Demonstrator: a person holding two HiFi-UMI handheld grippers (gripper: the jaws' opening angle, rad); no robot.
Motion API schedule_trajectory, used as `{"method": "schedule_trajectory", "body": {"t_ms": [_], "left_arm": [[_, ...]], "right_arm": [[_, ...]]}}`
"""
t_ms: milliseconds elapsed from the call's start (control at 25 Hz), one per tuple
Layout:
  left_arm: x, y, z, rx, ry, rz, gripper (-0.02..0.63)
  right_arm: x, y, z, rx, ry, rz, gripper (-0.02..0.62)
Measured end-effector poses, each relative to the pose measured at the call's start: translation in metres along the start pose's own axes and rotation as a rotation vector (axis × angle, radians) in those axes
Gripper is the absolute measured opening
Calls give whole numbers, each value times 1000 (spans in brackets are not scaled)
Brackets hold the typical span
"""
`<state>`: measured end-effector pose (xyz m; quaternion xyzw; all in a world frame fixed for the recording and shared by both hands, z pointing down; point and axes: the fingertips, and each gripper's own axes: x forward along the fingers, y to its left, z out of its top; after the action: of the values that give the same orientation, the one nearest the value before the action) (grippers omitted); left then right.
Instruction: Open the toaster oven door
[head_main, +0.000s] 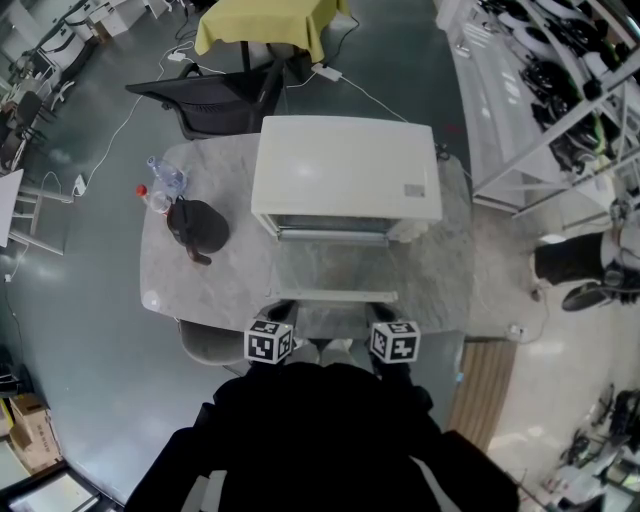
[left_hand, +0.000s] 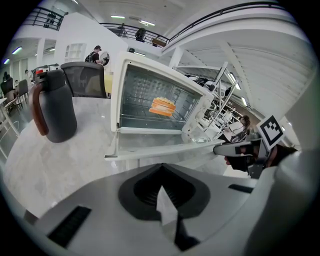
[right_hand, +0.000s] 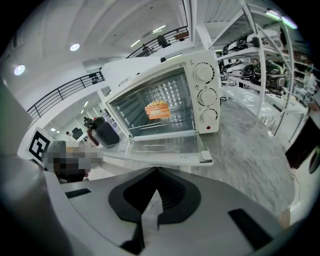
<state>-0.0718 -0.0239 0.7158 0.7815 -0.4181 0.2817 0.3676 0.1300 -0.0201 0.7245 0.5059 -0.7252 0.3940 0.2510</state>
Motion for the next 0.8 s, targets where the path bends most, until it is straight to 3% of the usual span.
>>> {"method": "schedule_trajectory", "body": {"t_ms": [800], "left_arm": [[9, 3, -15, -4, 43, 1, 3]], "right_arm": [[7, -4, -15, 8, 40, -14, 3]]}}
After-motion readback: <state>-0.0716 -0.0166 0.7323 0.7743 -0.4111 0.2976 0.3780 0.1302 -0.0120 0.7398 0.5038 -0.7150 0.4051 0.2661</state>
